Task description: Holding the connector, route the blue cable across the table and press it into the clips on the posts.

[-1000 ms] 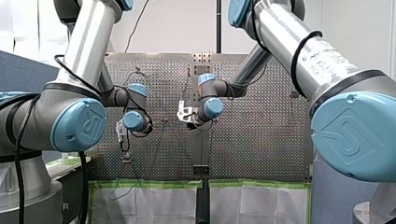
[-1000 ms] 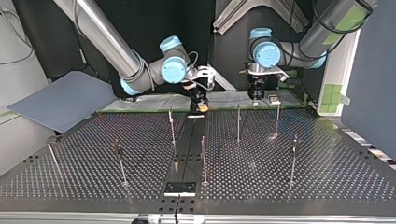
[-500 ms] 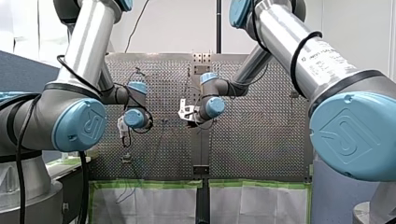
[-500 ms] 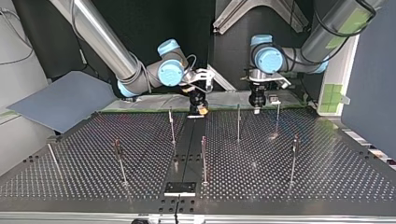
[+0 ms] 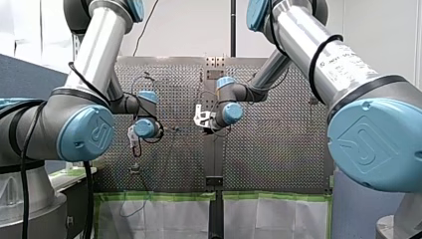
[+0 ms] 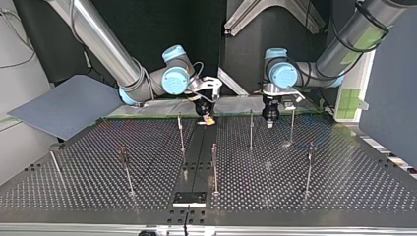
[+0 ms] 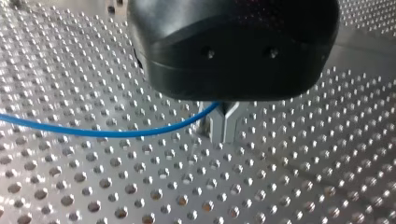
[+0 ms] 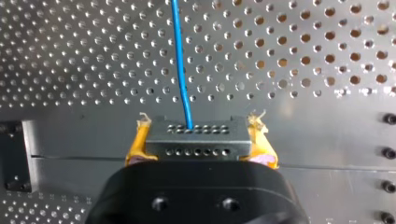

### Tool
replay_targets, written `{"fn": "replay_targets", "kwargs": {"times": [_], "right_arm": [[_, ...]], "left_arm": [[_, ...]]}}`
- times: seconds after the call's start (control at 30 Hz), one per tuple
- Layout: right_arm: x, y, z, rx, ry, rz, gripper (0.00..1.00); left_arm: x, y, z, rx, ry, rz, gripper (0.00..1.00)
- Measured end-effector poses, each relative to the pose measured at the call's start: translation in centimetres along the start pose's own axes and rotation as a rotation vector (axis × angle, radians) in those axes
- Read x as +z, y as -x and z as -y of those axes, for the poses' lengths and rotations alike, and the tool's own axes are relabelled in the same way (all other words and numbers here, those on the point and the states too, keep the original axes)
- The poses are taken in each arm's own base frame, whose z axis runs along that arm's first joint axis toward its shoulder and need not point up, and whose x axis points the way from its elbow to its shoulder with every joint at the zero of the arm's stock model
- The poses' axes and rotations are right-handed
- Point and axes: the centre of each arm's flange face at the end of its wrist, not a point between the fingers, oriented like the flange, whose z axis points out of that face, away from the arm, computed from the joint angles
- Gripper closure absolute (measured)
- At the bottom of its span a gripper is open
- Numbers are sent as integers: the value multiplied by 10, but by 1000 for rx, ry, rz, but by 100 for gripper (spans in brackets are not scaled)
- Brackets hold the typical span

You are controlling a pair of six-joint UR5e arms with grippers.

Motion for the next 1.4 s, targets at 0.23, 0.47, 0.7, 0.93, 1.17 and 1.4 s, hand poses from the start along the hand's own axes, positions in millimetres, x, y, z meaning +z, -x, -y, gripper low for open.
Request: {"fn": "replay_targets", "kwargs": {"times": [0.23,0.47,0.7,0.93,1.17,1.4], "right_arm": [[2,-5,-10,3,13,-9,100],[7,-19,-19,5,23,-34,100],[8,-23,-21,6,23,-39,100],[8,-23,-21,5,21,-37,100],[8,-22,-21,4,18,-33,100],[7,-21,-21,2,18,-29,100]], "left_arm": [[24,16,-8,0,12,33,100],[32,25,-12,0,15,43,100],[31,24,-13,5,19,24,57],[26,20,-13,29,36,-15,0],[18,15,-14,65,73,-72,0],[-1,13,-7,95,75,-134,0]]}}
